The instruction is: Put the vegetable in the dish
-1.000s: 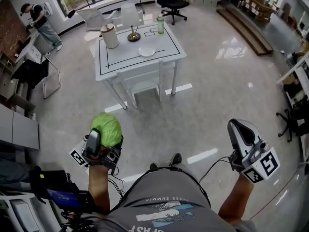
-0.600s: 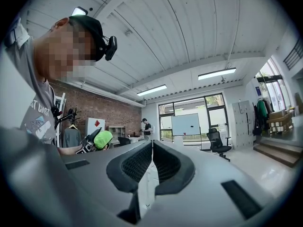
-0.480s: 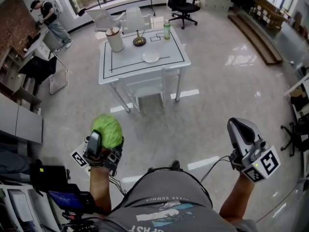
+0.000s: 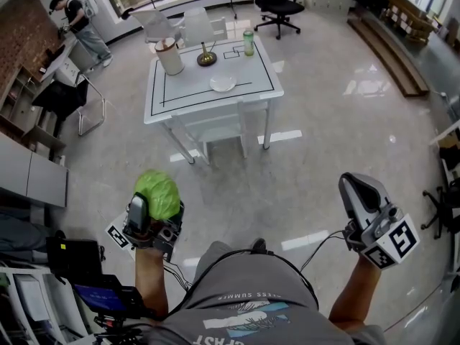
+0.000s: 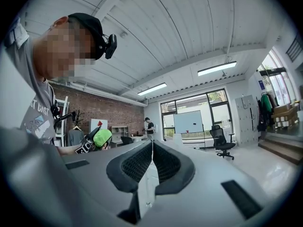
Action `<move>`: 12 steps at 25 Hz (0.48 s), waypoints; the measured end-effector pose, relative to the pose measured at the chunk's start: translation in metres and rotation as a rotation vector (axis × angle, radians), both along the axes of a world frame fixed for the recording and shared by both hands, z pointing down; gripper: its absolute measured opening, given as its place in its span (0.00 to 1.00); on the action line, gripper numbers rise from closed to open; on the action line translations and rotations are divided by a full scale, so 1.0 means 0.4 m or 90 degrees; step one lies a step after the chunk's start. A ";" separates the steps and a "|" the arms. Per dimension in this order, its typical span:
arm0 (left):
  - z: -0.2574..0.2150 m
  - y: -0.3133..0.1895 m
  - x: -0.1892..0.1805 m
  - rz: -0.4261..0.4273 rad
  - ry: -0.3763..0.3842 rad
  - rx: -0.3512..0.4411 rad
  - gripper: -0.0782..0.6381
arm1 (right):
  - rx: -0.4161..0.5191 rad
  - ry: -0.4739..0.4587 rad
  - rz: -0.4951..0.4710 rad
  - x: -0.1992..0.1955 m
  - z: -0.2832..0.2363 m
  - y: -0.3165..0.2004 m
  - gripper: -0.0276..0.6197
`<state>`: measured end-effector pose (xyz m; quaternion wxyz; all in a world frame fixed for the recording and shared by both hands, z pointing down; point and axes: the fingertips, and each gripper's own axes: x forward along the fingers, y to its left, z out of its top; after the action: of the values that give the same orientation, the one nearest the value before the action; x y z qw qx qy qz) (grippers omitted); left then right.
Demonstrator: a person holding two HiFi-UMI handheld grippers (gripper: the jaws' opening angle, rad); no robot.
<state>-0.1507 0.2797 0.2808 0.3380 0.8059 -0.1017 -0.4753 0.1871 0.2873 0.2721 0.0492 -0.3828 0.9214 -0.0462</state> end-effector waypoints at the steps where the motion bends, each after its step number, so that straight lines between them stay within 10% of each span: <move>1: 0.000 -0.001 0.006 0.000 -0.003 -0.003 0.54 | -0.003 0.001 0.002 0.009 0.005 -0.002 0.05; 12: -0.005 -0.027 0.007 0.013 -0.017 -0.006 0.54 | -0.007 -0.008 0.013 0.002 0.013 -0.004 0.06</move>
<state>-0.1479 0.2690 0.2786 0.3454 0.8115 -0.0999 -0.4606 0.1880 0.2855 0.2774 0.0535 -0.3921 0.9168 -0.0532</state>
